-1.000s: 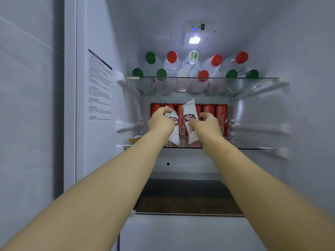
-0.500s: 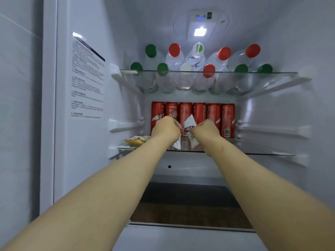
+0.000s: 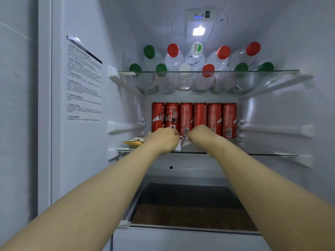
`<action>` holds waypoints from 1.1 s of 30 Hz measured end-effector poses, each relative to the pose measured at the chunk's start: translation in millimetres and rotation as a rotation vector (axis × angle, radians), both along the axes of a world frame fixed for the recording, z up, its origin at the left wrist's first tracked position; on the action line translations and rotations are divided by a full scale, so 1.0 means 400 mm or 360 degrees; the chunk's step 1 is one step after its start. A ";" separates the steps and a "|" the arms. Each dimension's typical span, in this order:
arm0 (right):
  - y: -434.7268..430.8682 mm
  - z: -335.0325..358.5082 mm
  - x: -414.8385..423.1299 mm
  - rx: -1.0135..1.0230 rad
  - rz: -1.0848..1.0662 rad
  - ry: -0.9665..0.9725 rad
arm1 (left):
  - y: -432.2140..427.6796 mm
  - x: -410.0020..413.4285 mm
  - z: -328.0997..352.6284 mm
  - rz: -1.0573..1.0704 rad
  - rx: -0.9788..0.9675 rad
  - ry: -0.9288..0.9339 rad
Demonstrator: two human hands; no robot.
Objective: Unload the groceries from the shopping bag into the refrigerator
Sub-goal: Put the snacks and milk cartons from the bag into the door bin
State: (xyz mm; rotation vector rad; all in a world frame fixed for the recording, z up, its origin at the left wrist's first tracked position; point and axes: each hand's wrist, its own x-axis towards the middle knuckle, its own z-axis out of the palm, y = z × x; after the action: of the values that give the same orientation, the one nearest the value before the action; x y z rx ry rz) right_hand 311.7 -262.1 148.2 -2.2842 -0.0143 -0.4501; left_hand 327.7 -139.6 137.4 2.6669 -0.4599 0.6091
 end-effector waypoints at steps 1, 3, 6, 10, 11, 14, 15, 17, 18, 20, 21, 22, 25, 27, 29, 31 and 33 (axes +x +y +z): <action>0.007 -0.005 0.004 -0.0112 0.0006 0.0015 | 0.003 -0.001 0.000 0.0031 0.0078 0.0029; 0.022 -0.014 0.017 -0.0338 -0.0003 0.0068 | 0.005 -0.001 0.002 0.0092 0.0171 0.0096; 0.036 -0.016 0.022 -0.0507 0.0005 0.0087 | 0.006 -0.002 0.006 0.0192 0.0252 0.0215; 0.031 -0.015 0.024 -0.0702 0.0037 0.0148 | 0.004 -0.002 0.009 0.0257 0.0293 0.0289; 0.025 -0.017 0.030 -0.0706 0.0048 0.0154 | 0.003 -0.002 0.011 0.0244 0.0284 0.0299; 0.018 -0.023 0.039 -0.0650 0.0075 0.0157 | 0.002 -0.005 0.014 0.0210 0.0279 0.0304; 0.017 -0.025 0.039 -0.0669 0.0079 0.0130 | 0.002 -0.006 0.013 0.0204 0.0298 0.0292; 0.013 -0.029 0.030 -0.0732 0.0046 0.0081 | 0.003 -0.009 0.011 0.0199 0.0310 0.0266; 0.012 -0.030 0.025 -0.0748 0.0012 0.0033 | 0.004 -0.009 0.008 0.0200 0.0300 0.0249; 0.011 -0.033 0.010 -0.0744 -0.0033 -0.0091 | 0.006 -0.011 0.003 0.0179 0.0235 0.0198; 0.011 -0.036 0.004 -0.0735 -0.0050 -0.0178 | 0.007 -0.014 -0.002 0.0155 0.0168 0.0164; 0.013 -0.037 -0.006 -0.0703 -0.0063 -0.0265 | 0.008 -0.015 -0.006 0.0128 0.0085 0.0107; 0.020 -0.039 -0.031 -0.0590 -0.0104 -0.0481 | 0.014 -0.019 -0.017 0.0056 -0.0156 -0.0275; 0.023 -0.041 -0.053 -0.0551 -0.0140 -0.0591 | 0.020 -0.032 -0.025 0.0037 -0.0207 -0.0507; 0.023 -0.044 -0.088 -0.0561 -0.0191 -0.0697 | 0.026 -0.064 -0.041 0.0061 -0.0145 -0.0643; 0.023 -0.060 -0.134 -0.0624 -0.0266 -0.0818 | 0.032 -0.111 -0.062 0.0122 -0.0017 -0.0732; 0.023 -0.087 -0.185 -0.0669 -0.0314 -0.0900 | 0.042 -0.159 -0.085 0.0146 0.0067 -0.0807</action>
State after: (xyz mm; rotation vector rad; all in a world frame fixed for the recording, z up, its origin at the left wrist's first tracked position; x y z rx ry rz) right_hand 237.7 -252.7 113.4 -2.4901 -0.1826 -1.2871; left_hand 263.9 -122.7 103.3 2.5648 -0.4859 1.3272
